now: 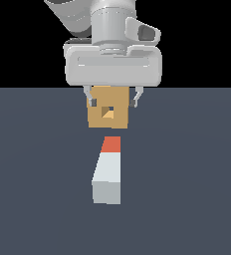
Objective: Insert the peg into the horizontal hole in a box.
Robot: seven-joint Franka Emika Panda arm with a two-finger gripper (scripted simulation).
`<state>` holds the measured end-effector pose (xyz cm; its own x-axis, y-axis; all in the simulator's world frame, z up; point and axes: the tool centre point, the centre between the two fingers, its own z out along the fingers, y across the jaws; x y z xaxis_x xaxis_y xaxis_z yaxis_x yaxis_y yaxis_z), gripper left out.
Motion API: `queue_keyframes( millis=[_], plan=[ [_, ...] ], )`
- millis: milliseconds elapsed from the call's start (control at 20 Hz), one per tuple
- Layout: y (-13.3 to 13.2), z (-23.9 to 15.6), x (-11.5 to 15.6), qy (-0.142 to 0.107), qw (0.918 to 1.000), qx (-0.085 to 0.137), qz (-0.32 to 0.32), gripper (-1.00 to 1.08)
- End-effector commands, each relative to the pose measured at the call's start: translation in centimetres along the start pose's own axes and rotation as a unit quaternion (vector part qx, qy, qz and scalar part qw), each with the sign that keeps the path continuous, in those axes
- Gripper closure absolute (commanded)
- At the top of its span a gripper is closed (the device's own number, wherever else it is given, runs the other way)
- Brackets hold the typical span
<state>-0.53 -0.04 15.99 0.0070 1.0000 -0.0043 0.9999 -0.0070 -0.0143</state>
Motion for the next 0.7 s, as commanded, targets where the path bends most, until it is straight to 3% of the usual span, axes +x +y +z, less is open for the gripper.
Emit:
queue_keyframes(
  millis=[0, 350, 650],
  plan=[
    [0.0, 0.0, 0.0, 0.0, 1.0, 0.0, 0.0, -0.92],
    [-0.2, 1.4, -1.3, 0.0, 1.0, -0.001, 0.002, -0.92],
    [-0.5, 4.8, -4.5, 0.0, 1.0, -0.004, 0.008, -0.92]
  ],
)
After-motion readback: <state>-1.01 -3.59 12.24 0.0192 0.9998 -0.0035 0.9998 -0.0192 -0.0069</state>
